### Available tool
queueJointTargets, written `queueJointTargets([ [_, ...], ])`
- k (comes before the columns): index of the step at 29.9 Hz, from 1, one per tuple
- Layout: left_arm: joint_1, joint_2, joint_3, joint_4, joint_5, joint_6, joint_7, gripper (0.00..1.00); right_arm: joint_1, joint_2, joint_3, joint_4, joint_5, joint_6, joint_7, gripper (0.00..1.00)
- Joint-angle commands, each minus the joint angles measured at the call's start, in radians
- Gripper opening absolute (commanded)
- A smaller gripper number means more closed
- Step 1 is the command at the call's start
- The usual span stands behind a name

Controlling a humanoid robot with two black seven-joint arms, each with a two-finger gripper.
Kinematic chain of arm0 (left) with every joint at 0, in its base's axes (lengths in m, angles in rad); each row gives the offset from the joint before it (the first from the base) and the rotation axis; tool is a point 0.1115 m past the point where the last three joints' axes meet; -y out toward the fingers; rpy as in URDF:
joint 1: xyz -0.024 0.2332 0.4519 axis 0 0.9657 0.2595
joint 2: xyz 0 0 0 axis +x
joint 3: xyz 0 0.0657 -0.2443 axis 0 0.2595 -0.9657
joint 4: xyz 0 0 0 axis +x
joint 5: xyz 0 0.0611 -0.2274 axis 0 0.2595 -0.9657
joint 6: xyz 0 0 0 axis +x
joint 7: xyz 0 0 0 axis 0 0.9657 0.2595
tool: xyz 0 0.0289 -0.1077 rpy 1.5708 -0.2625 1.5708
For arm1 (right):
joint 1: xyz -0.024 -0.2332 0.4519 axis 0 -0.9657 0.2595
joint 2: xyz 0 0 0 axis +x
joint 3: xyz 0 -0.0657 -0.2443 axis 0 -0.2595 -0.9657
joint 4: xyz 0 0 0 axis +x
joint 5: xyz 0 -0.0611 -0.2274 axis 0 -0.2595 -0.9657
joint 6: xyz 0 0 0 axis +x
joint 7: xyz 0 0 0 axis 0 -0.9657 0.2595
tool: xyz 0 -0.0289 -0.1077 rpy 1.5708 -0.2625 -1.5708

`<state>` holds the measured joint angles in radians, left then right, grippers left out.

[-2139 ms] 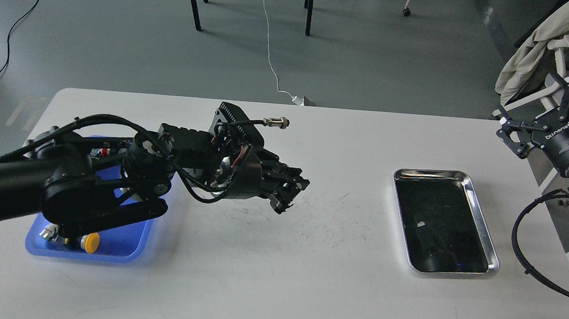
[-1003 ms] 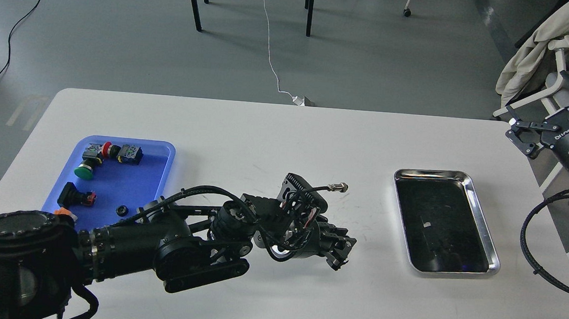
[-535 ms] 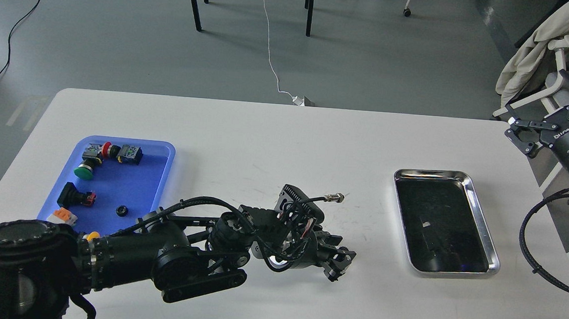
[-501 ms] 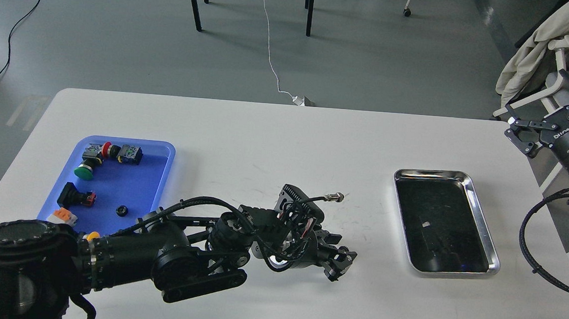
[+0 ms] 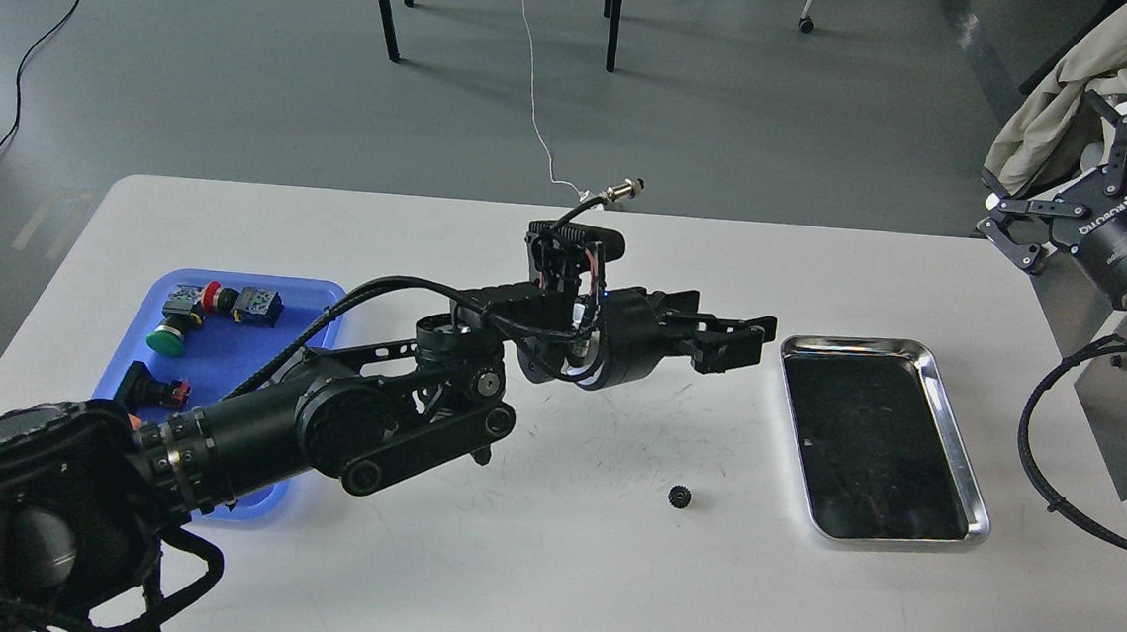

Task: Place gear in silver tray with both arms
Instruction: 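Withdraw the left arm and move the right gripper toward the gear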

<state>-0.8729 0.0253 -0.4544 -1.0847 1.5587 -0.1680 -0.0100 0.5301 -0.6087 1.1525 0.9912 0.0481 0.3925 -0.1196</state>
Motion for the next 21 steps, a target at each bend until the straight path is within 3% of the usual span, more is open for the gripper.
queueJointTargets([
  [1, -0.001, 0.160, -0.072, -0.015, -0.118, 0.002, 0.001, 0.98, 0.028, -0.003, -0.039, 0.026, -0.001, -0.018, -0.002, 1.00],
  [5, 0.026, 0.364, -0.113, -0.087, -0.245, 0.002, -0.007, 0.98, 0.037, -0.006, -0.071, 0.047, -0.002, -0.026, -0.003, 1.00],
  [10, 0.204, 0.536, -0.237, -0.156, -0.448, 0.033, -0.015, 0.98, 0.038, -0.055, -0.149, 0.119, -0.056, -0.026, -0.005, 1.00],
  [16, 0.411, 0.536, -0.495, -0.158, -0.667, 0.041, -0.035, 0.98, 0.073, -0.141, -0.284, 0.233, -0.197, -0.041, -0.012, 1.00],
  [21, 0.460, 0.472, -0.604, -0.156, -0.772, 0.044, -0.034, 0.98, 0.282, -0.256, -0.583, 0.401, -0.387, -0.060, -0.063, 1.00],
])
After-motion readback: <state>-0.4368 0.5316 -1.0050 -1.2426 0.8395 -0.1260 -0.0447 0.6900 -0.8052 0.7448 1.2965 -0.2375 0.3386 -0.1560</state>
